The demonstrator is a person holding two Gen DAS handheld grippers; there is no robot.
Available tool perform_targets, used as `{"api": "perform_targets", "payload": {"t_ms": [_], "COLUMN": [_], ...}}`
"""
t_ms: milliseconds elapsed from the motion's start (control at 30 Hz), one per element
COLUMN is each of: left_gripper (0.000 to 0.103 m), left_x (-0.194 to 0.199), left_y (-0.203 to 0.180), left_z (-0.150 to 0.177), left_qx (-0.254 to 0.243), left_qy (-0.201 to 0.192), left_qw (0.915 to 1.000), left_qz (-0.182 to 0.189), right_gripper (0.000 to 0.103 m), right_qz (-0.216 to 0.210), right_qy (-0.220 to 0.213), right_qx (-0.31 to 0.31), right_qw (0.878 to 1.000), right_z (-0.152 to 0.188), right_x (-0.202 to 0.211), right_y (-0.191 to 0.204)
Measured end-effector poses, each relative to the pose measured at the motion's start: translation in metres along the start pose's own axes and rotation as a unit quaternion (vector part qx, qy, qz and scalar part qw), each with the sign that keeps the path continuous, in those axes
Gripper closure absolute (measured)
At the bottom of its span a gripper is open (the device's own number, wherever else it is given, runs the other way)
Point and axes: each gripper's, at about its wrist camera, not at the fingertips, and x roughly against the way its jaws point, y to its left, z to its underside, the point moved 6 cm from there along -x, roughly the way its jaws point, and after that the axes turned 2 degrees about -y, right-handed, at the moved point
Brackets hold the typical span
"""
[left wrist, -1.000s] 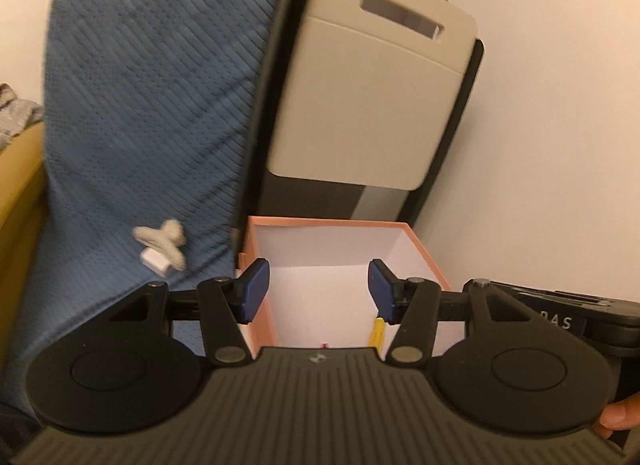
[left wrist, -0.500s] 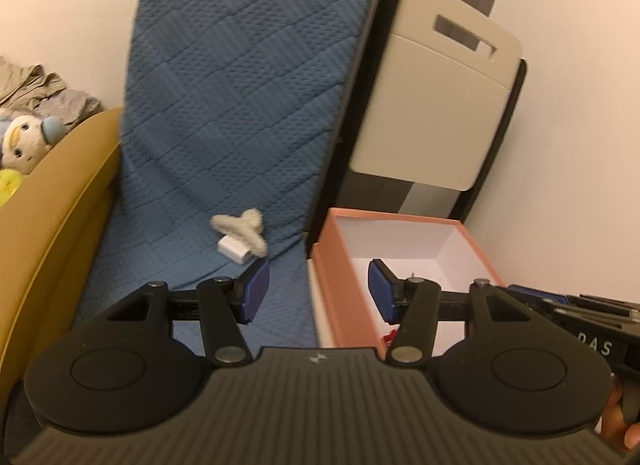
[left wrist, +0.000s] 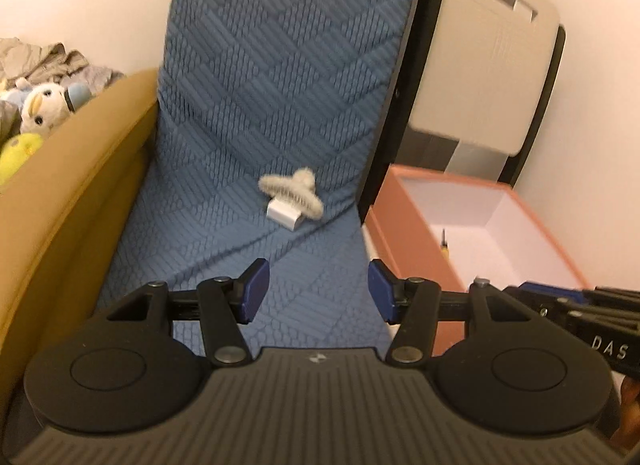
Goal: Organize rigid objects
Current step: 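Withdraw both tools from the box toward the cushion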
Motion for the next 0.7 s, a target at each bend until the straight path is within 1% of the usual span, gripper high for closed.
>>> {"api": "perform_targets", "payload": {"t_ms": [133, 167, 233, 300, 367, 467, 567, 700], "left_gripper": [0.042, 0.042, 0.042, 0.042, 0.042, 0.042, 0.042, 0.042], "left_x": [-0.009, -0.012, -0.018, -0.023, -0.030, -0.042, -0.056, -0.077], "left_y": [0.004, 0.006, 0.009, 0.013, 0.014, 0.012, 0.012, 0.013], "left_z": [0.017, 0.021, 0.028, 0.032, 0.034, 0.036, 0.035, 0.029], "left_qx": [-0.004, -0.002, 0.006, 0.015, 0.015, -0.004, 0.004, -0.016], "left_qy": [0.004, 0.004, 0.005, 0.003, 0.003, 0.001, 0.006, 0.003], "left_qw": [1.0000, 1.0000, 0.9999, 0.9998, 0.9997, 0.9997, 0.9992, 0.9994], "left_qz": [0.003, 0.006, 0.009, 0.013, 0.020, 0.024, 0.038, 0.030], "right_gripper": [0.077, 0.077, 0.077, 0.077, 0.077, 0.077, 0.077, 0.077], "right_qz": [0.000, 0.003, 0.002, 0.011, 0.014, 0.016, 0.014, 0.009], "right_qy": [0.009, 0.016, 0.017, 0.018, 0.014, 0.026, 0.018, 0.011], "right_qx": [-0.013, -0.018, -0.021, -0.018, -0.011, -0.010, -0.008, -0.018], "right_qw": [1.000, 1.000, 1.000, 1.000, 1.000, 0.999, 1.000, 1.000], "right_z": [0.017, 0.020, 0.025, 0.029, 0.032, 0.038, 0.037, 0.029], "right_x": [-0.012, -0.014, -0.017, -0.021, -0.025, -0.036, -0.043, -0.058], "right_y": [-0.004, -0.004, -0.005, -0.005, -0.005, -0.007, -0.006, -0.007]}}
